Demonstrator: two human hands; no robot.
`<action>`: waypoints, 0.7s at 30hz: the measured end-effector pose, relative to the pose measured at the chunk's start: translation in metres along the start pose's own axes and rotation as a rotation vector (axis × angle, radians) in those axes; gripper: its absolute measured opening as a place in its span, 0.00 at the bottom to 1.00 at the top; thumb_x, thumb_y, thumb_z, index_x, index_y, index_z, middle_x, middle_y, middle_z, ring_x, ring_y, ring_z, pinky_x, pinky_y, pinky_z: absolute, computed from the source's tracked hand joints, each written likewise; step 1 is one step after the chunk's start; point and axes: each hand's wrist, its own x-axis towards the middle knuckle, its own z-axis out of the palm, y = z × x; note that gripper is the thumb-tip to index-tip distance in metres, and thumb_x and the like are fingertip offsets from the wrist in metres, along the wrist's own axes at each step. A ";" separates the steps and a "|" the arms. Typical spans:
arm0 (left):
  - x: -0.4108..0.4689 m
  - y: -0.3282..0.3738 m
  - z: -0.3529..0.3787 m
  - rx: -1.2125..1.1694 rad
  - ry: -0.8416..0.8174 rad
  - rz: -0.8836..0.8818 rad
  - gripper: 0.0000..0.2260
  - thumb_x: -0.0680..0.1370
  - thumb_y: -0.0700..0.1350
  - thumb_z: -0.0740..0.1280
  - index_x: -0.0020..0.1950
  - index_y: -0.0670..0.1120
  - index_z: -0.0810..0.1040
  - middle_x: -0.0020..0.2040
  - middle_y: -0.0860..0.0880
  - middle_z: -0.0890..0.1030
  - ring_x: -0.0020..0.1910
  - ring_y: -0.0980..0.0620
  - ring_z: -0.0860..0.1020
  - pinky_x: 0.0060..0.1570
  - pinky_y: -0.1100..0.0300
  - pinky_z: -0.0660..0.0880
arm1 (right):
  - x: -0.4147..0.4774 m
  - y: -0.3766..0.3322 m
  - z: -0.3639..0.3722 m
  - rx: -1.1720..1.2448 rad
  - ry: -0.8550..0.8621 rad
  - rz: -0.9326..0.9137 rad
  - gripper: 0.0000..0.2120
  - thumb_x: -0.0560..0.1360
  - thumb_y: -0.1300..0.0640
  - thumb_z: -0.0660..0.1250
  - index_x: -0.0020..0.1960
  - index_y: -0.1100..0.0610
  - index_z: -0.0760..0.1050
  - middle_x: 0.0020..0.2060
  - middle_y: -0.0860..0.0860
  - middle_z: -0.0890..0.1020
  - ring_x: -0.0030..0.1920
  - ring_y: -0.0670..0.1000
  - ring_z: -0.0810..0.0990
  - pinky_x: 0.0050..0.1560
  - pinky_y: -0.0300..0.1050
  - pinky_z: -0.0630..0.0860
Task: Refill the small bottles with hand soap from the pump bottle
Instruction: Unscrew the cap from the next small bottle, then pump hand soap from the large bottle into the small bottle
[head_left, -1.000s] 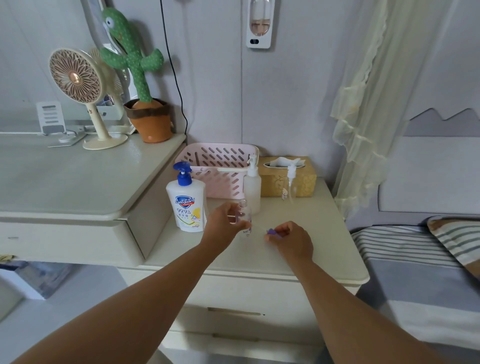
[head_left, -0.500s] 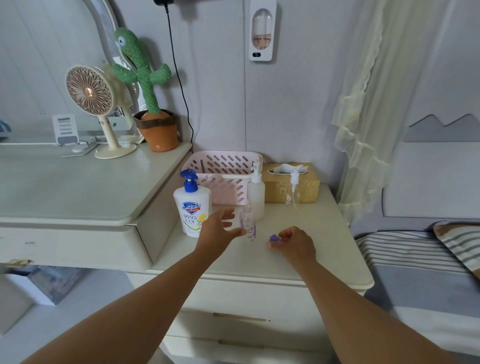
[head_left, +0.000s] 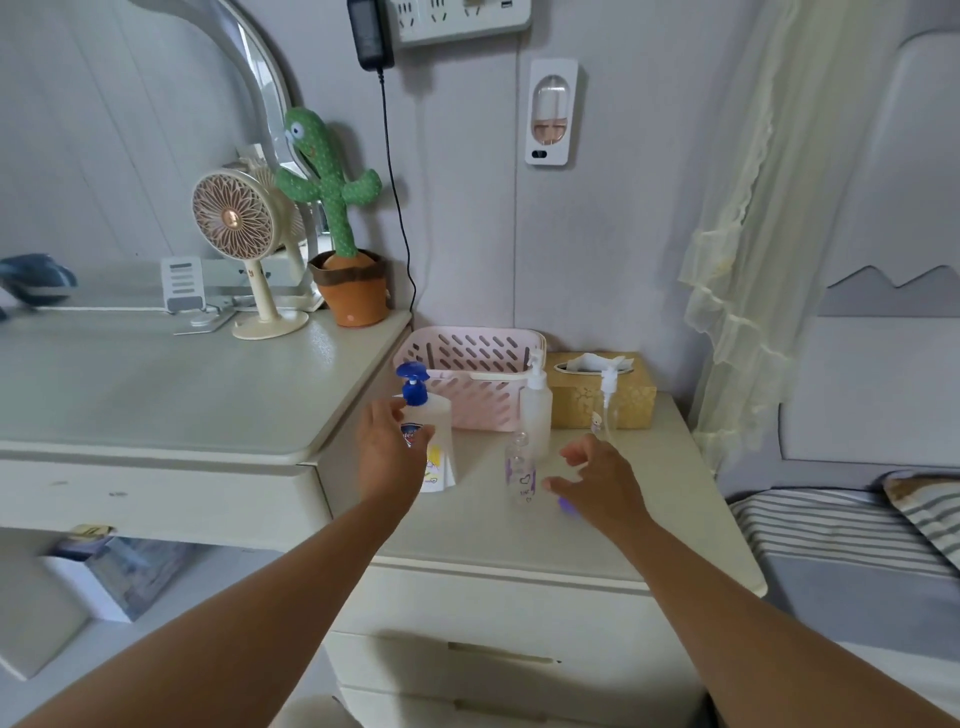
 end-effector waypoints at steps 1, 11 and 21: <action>0.004 0.001 -0.001 0.043 0.000 0.004 0.19 0.74 0.41 0.71 0.62 0.43 0.70 0.58 0.47 0.71 0.56 0.50 0.71 0.51 0.62 0.65 | 0.000 -0.005 0.000 0.014 -0.006 -0.008 0.20 0.65 0.50 0.76 0.53 0.53 0.75 0.49 0.49 0.78 0.51 0.52 0.77 0.54 0.48 0.75; 0.040 0.001 -0.006 0.159 -0.231 -0.027 0.26 0.69 0.38 0.73 0.65 0.43 0.71 0.60 0.44 0.75 0.56 0.46 0.74 0.54 0.55 0.72 | 0.004 -0.039 0.011 0.047 -0.122 0.001 0.29 0.66 0.53 0.76 0.64 0.55 0.73 0.57 0.49 0.78 0.54 0.50 0.78 0.52 0.42 0.72; 0.040 0.002 0.000 0.040 -0.334 0.000 0.27 0.67 0.38 0.76 0.64 0.45 0.73 0.58 0.48 0.78 0.54 0.48 0.76 0.54 0.56 0.73 | 0.010 -0.039 0.027 0.035 -0.114 0.057 0.15 0.65 0.54 0.74 0.49 0.56 0.74 0.50 0.51 0.81 0.50 0.53 0.78 0.51 0.48 0.75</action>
